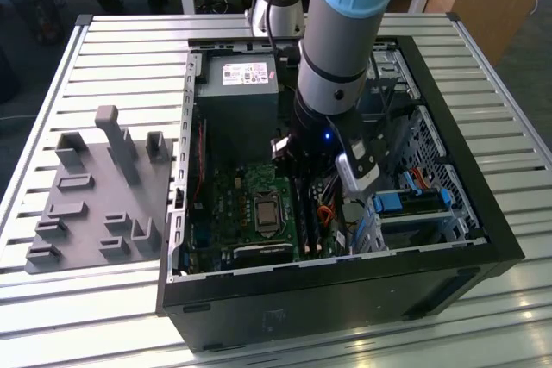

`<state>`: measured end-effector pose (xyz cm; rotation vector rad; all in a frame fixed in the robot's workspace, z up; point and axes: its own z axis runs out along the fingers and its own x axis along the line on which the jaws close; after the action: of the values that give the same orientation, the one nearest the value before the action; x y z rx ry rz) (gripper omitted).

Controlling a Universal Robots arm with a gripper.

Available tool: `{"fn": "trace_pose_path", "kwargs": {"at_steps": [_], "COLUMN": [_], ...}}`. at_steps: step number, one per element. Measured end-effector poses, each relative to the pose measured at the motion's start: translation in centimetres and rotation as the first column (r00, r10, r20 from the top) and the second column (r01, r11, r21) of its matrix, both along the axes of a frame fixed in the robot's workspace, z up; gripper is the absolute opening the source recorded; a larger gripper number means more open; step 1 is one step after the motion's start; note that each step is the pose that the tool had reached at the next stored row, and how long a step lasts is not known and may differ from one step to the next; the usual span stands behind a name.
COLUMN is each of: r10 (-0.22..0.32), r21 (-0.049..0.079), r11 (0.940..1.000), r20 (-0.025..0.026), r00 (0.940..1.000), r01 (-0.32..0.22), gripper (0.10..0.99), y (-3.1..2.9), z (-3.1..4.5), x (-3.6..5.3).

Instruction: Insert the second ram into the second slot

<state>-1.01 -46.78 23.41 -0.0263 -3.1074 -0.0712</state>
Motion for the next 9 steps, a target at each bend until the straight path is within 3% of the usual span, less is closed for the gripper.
{"fn": "trace_pose_path", "kwargs": {"at_steps": [9], "r10": [0.0], "r21": [0.0], "r11": [1.0], "r20": [0.0], "r00": [1.0], "r01": [0.0], "gripper": [0.106], "y": [0.0], "z": [1.13], "x": [0.0]}}
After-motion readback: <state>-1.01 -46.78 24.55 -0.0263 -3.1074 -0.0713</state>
